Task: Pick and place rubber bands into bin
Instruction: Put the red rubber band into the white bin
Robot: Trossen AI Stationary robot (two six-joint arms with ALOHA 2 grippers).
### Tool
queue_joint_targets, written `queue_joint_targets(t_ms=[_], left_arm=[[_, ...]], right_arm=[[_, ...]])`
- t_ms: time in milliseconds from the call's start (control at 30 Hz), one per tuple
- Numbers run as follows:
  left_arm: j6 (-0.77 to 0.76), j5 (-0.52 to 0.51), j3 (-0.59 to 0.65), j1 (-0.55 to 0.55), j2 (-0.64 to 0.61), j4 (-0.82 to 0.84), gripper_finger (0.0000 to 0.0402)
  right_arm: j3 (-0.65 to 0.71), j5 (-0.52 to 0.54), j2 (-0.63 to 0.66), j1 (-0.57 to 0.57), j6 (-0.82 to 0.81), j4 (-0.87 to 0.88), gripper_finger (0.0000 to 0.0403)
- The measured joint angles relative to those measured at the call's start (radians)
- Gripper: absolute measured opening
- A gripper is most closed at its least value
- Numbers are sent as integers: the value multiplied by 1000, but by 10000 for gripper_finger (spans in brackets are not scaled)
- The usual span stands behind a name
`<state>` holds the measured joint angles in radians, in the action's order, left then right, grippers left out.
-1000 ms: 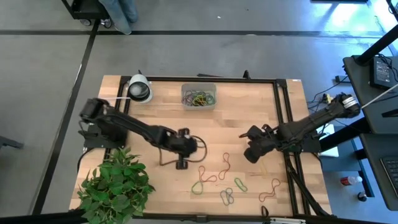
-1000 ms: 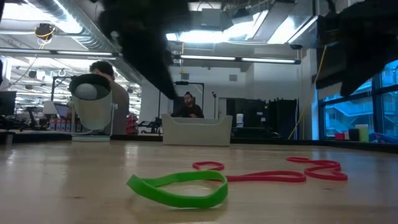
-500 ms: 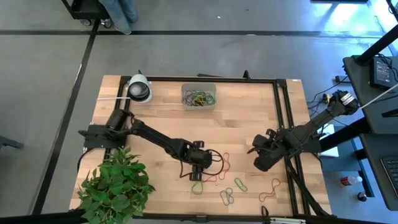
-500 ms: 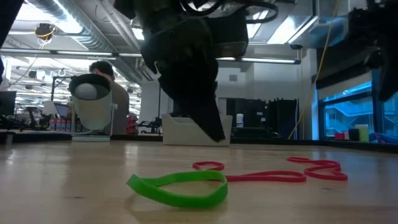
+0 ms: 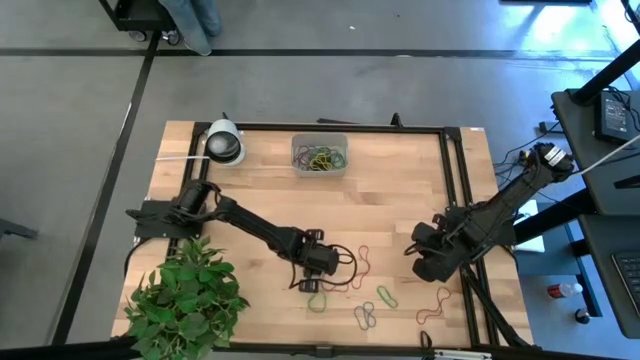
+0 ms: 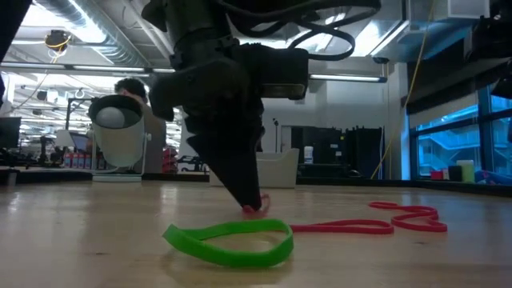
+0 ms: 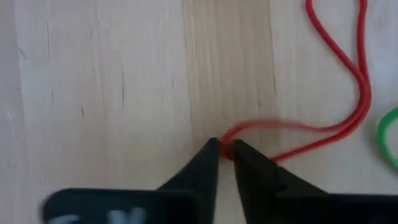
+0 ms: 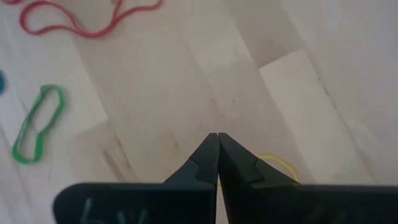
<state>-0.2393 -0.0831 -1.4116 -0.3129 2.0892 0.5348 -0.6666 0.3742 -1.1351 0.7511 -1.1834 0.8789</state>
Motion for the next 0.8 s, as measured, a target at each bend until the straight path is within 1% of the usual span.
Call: queue_joint_targets(t_ms=[67,167,300,600,800], left_arm=[[-7,0,-1,0,4,0,15],[-10,4,-1,0,5,0,4],[-32,-15,1,0,-3,-1,2],[-86,-21,6,6,-59,16,2],[-119,-56,3,6,-88,16,2]], right_arm=[[0,0,0,2,-6,-13,12],[0,0,0,4,-9,-26,12],[0,2,0,6,-12,-26,12],[0,3,0,6,-11,-26,12],[0,52,0,6,-9,-27,12]])
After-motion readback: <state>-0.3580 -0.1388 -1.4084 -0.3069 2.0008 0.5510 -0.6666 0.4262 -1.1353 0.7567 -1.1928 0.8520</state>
